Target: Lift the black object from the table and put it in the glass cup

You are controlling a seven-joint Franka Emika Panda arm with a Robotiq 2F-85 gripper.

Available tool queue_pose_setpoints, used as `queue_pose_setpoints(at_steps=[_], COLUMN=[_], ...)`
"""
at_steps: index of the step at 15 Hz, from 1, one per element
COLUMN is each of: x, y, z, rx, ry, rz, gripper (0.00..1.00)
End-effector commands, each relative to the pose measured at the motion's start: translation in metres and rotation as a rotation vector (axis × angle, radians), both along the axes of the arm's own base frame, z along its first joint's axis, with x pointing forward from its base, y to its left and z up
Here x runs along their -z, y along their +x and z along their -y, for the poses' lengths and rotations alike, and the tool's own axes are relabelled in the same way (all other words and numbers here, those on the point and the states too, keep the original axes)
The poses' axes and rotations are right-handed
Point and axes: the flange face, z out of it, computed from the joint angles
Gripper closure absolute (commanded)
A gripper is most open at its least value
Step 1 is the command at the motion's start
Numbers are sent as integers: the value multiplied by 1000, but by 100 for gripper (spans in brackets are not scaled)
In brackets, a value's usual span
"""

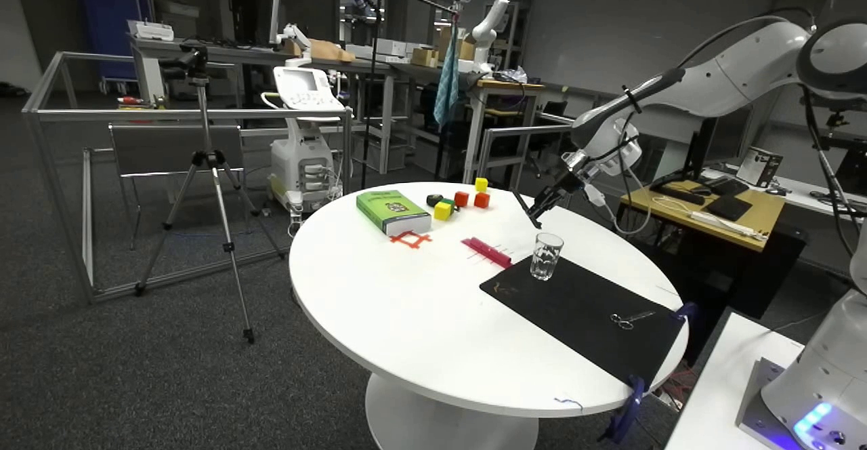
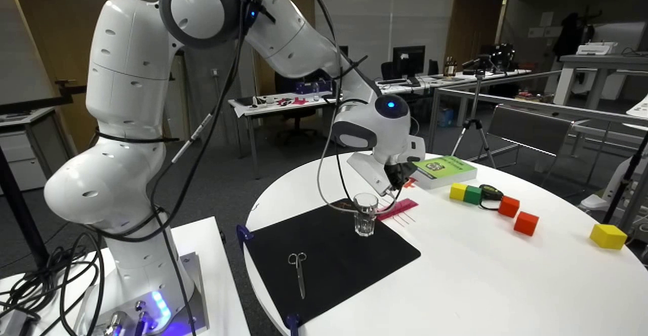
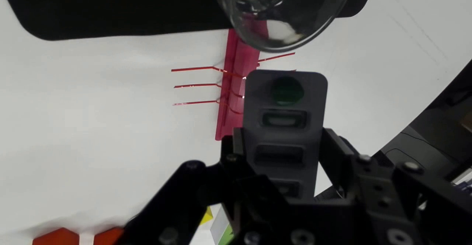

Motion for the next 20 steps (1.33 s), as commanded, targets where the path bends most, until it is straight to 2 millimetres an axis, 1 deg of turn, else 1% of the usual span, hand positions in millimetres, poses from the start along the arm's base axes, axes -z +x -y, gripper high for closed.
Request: queue_pose_setpoints(at_steps=[1, 5, 10, 15, 20], x=[-14, -15, -7, 7, 10], y=[-36, -53, -67, -76, -81], z=[-7, -12, -1, 4, 1], rx=[18, 24, 37, 33, 36], ry=[-4, 5, -63, -133, -144], rz=[51, 65, 138, 168, 185], gripper=[70, 70, 70, 70, 70])
